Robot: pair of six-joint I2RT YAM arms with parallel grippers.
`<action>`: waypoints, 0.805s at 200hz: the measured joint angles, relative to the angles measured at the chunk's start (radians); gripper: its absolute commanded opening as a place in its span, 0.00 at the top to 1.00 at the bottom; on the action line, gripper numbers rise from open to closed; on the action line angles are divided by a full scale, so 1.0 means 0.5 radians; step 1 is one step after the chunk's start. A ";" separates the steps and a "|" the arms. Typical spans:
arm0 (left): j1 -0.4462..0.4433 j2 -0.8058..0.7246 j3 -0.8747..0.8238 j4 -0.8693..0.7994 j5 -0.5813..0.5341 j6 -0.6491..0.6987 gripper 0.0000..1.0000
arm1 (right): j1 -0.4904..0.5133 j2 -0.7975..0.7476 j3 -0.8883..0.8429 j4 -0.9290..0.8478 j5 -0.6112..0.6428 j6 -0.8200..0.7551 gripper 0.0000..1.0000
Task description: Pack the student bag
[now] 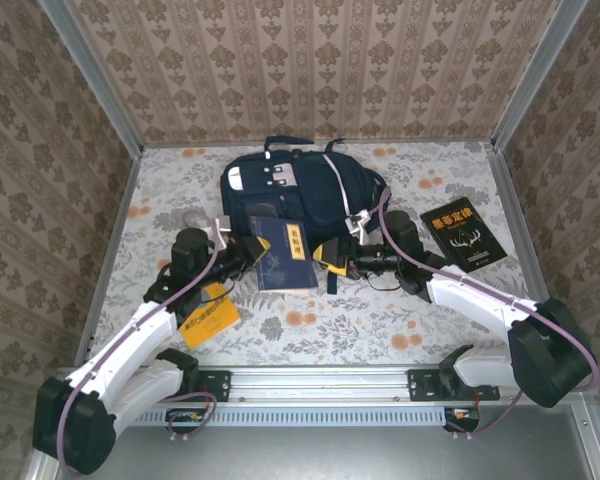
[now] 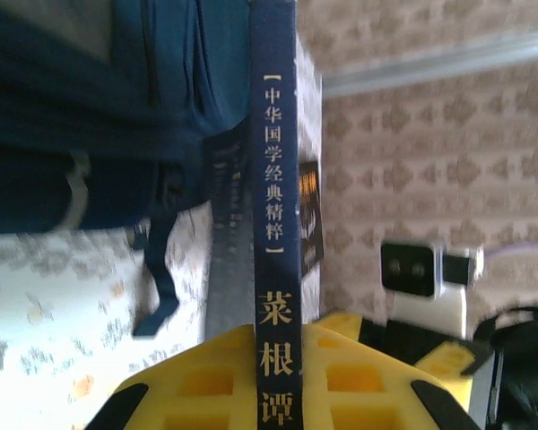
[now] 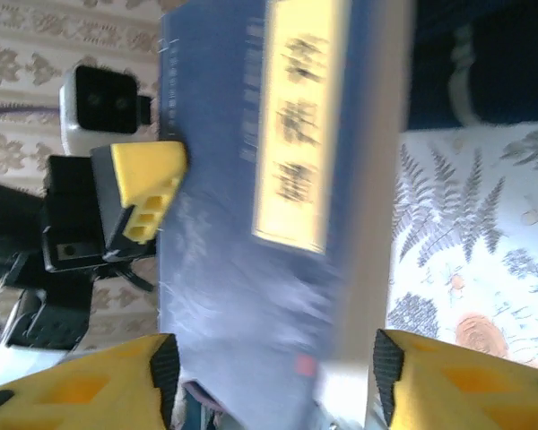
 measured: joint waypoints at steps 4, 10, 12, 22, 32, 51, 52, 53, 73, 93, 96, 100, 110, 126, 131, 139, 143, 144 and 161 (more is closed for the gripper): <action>-0.008 -0.021 0.000 0.005 -0.063 -0.014 1.00 | -0.002 -0.021 0.002 -0.019 0.027 0.015 0.21; -0.024 -0.044 0.000 0.013 -0.144 -0.030 1.00 | -0.004 -0.058 0.008 -0.046 0.072 0.023 0.19; -0.031 -0.052 0.000 0.014 -0.174 -0.034 1.00 | -0.003 -0.066 0.011 -0.050 0.082 0.021 0.18; -0.067 -0.075 0.004 0.024 -0.317 -0.060 1.00 | -0.004 -0.125 0.020 -0.080 0.159 0.043 0.12; -0.111 -0.077 0.024 0.024 -0.460 -0.081 1.00 | -0.003 -0.181 0.023 -0.084 0.237 0.088 0.07; -0.188 -0.043 0.086 0.046 -0.706 -0.113 1.00 | 0.009 -0.234 0.023 -0.055 0.349 0.196 0.04; -0.191 -0.040 0.089 0.047 -0.713 -0.114 1.00 | 0.010 -0.234 0.023 -0.053 0.353 0.200 0.04; -0.196 -0.037 0.094 0.052 -0.730 -0.118 1.00 | 0.011 -0.235 0.023 -0.050 0.362 0.206 0.04; -0.252 0.068 0.132 0.185 -0.909 -0.209 1.00 | 0.063 -0.226 0.023 0.011 0.458 0.328 0.00; -0.312 0.211 0.143 0.340 -1.059 -0.311 1.00 | 0.135 -0.175 0.026 0.117 0.552 0.469 0.00; -0.320 0.233 0.147 0.355 -1.077 -0.322 1.00 | 0.144 -0.163 0.027 0.137 0.567 0.484 0.00; -0.333 0.266 0.155 0.372 -1.099 -0.335 1.00 | 0.156 -0.146 0.027 0.164 0.582 0.518 0.00; -0.362 0.339 0.186 0.394 -1.147 -0.362 1.00 | 0.179 -0.097 0.029 0.241 0.622 0.586 0.00; -0.398 0.420 0.253 0.421 -1.209 -0.390 1.00 | 0.214 -0.023 0.037 0.327 0.681 0.680 0.00; -0.407 0.436 0.273 0.436 -1.225 -0.396 1.00 | 0.225 -0.003 0.042 0.348 0.700 0.702 0.00; -0.420 0.452 0.302 0.462 -1.252 -0.404 1.00 | 0.244 0.024 0.051 0.382 0.734 0.738 0.00; -0.422 0.456 0.316 0.473 -1.260 -0.407 1.00 | 0.250 0.036 0.055 0.401 0.748 0.751 0.00; -0.423 0.458 0.320 0.476 -1.264 -0.409 1.00 | 0.254 0.043 0.056 0.410 0.755 0.758 0.00; -0.432 0.475 0.379 0.521 -1.310 -0.420 1.00 | 0.291 0.089 0.063 0.504 0.822 0.819 0.01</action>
